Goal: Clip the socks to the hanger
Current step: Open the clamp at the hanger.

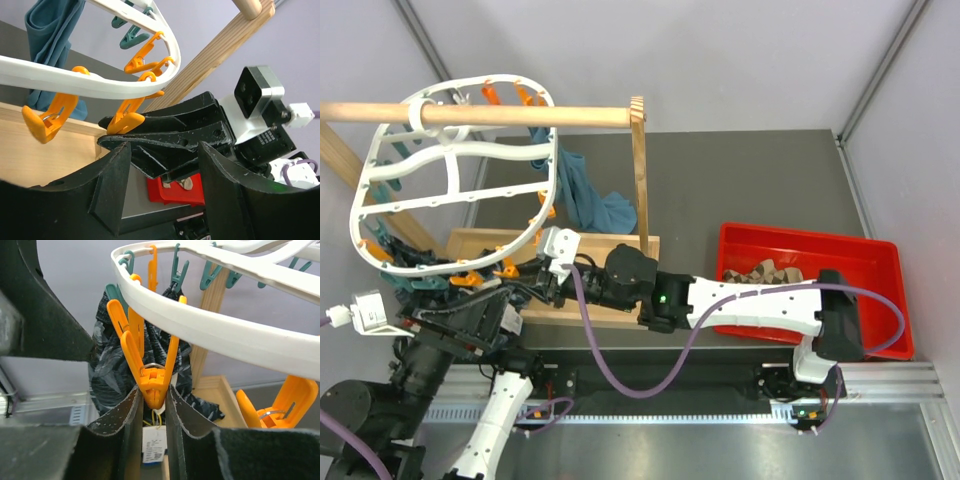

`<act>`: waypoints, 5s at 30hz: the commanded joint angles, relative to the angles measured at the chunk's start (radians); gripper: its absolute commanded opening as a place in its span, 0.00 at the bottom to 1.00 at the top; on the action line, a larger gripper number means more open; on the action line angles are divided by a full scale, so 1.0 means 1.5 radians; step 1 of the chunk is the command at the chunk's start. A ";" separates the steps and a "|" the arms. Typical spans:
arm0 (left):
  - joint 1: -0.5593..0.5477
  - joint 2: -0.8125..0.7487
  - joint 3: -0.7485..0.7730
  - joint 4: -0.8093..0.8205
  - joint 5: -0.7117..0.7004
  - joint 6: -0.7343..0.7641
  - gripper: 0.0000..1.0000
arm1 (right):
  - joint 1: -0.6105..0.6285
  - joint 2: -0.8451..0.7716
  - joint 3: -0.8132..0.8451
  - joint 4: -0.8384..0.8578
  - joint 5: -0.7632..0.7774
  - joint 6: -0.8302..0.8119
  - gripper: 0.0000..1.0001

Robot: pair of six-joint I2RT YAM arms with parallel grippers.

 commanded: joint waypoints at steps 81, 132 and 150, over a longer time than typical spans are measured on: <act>0.056 0.103 -0.109 0.206 0.112 0.009 0.25 | -0.051 -0.027 0.287 -0.497 -0.089 0.216 0.06; 0.054 -0.033 -0.213 0.367 0.134 -0.096 0.00 | -0.107 -0.060 0.202 -0.336 -0.275 0.362 0.29; 0.054 0.034 -0.084 0.114 0.045 -0.103 0.38 | -0.107 -0.031 0.265 -0.433 -0.189 0.280 0.00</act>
